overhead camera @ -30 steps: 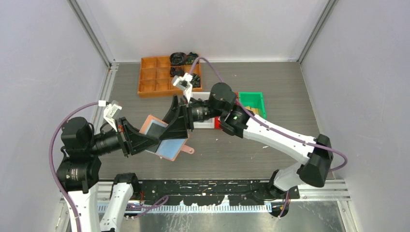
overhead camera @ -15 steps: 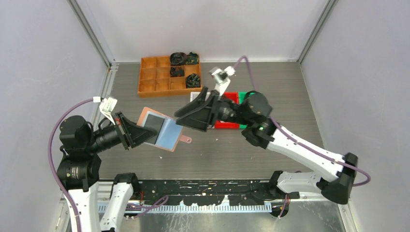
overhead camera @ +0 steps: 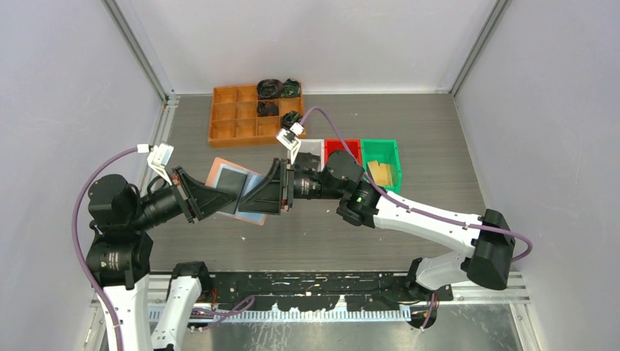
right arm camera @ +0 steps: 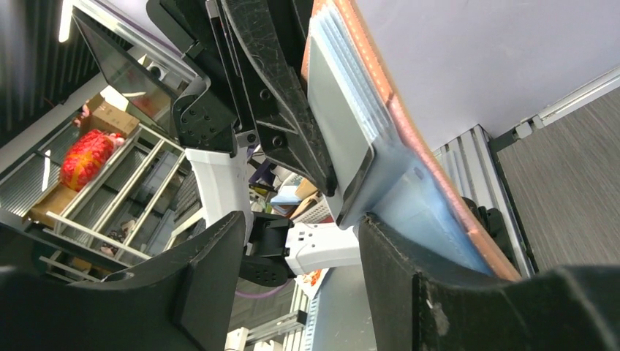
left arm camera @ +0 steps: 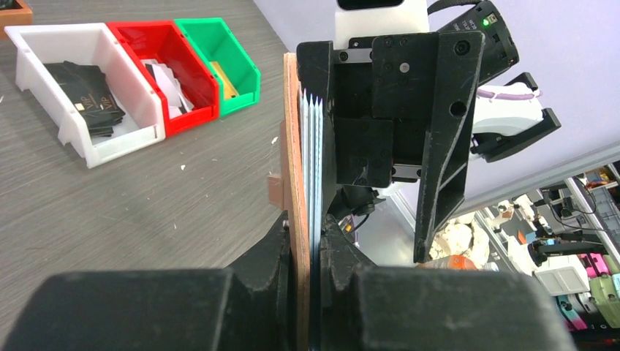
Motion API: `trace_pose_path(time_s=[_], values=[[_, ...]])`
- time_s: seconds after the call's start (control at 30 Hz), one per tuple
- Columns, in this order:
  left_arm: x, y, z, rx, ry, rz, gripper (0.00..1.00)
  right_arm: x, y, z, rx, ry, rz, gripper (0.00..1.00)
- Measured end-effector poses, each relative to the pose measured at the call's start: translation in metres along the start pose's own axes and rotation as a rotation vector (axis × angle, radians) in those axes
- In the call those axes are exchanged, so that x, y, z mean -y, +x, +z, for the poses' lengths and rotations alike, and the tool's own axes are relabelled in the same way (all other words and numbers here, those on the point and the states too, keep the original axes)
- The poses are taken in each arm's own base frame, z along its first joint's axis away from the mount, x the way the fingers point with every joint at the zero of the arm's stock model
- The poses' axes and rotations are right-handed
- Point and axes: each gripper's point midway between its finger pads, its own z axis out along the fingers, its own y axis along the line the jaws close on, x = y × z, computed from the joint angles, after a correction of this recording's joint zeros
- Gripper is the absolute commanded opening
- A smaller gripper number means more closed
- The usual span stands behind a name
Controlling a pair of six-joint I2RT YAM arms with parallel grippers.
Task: Take the credit cards out of the card holder
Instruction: Remove the credit card from the card holder.
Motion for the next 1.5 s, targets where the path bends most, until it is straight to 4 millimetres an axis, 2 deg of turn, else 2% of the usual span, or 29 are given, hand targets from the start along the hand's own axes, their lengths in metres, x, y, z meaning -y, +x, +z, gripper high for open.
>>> trace_pose_path(time_s=[0.17,0.37,0.53,0.67,0.83,1.0,1.13,1.27,1.5], values=[[0.008,-0.004,0.000,0.011,0.031,-0.002,0.00,-0.001,-0.003,0.000,0.018,-0.005,-0.010,0.58],[0.025,-0.011,-0.003,0.035,0.089,0.019,0.00,-0.006,-0.012,-0.003,0.065,0.002,-0.029,0.45],[0.029,-0.013,-0.005,0.058,0.101,0.052,0.00,-0.002,-0.022,-0.002,0.117,0.034,-0.023,0.43],[0.027,-0.012,-0.005,0.062,0.095,0.095,0.04,0.001,-0.029,-0.001,0.147,0.065,-0.014,0.42],[0.026,-0.012,-0.006,0.067,0.087,0.163,0.15,0.001,-0.037,0.003,0.170,0.094,-0.007,0.37],[0.025,-0.013,-0.008,0.074,0.074,0.198,0.16,0.005,-0.038,0.012,0.180,0.109,0.006,0.30],[0.023,-0.014,-0.008,0.079,0.062,0.211,0.23,0.003,-0.036,0.015,0.189,0.113,0.004,0.22],[0.026,-0.014,-0.008,0.079,0.068,0.203,0.30,0.003,-0.038,0.016,0.208,0.121,-0.008,0.15],[0.041,-0.017,-0.007,0.052,0.139,0.086,0.30,-0.007,-0.044,0.007,0.280,0.063,-0.040,0.04]])
